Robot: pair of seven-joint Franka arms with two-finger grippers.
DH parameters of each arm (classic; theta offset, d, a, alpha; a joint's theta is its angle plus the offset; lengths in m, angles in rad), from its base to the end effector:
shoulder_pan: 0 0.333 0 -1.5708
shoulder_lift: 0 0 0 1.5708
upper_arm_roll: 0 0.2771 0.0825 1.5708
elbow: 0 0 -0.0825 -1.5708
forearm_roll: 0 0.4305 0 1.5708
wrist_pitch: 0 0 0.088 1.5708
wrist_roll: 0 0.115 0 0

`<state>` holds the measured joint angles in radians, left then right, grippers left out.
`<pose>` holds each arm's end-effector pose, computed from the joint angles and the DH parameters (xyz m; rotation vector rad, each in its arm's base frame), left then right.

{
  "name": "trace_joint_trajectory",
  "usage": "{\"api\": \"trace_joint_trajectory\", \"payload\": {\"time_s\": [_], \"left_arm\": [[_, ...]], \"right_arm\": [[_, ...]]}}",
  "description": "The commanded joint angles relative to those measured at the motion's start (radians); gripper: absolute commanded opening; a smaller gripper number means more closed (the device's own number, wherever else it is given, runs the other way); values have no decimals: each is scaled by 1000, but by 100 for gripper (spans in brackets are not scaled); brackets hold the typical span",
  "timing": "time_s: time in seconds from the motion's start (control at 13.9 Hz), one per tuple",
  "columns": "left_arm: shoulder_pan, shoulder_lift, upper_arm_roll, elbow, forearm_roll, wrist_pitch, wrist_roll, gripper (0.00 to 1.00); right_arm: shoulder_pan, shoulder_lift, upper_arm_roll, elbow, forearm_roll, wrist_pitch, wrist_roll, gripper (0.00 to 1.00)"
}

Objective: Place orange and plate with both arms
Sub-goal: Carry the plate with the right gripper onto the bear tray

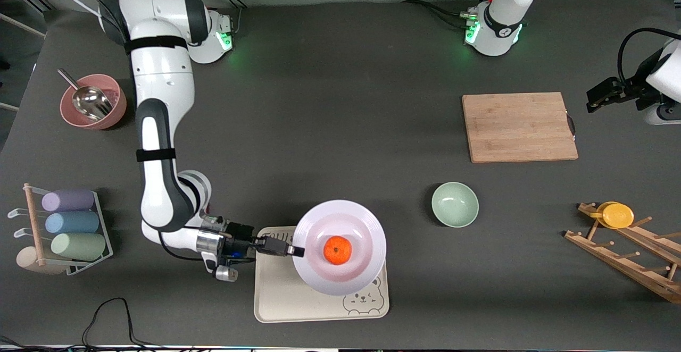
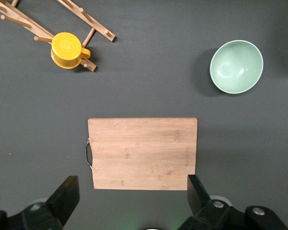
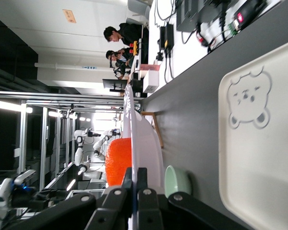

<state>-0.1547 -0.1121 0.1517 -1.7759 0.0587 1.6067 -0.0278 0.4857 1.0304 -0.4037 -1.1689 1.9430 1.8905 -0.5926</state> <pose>0.5689 0.0078 0.5392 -3.0976 -0.0303 0.0893 0.7605 0.2384 0.1840 -1.7650 0.1234 -0.2047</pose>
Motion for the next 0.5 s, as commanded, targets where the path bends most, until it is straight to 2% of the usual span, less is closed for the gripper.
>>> {"api": "trace_joint_trajectory", "payload": {"time_s": [0.0, 0.43], "left_arm": [[-5, -3, 8, -13, -7, 18, 15, 100], [-6, 2, 8, -13, -7, 19, 15, 100]], "right_arm": [[-26, 66, 3, 106, 19, 22, 33, 0], [-45, 155, 16, 98, 22, 24, -53, 0]]}}
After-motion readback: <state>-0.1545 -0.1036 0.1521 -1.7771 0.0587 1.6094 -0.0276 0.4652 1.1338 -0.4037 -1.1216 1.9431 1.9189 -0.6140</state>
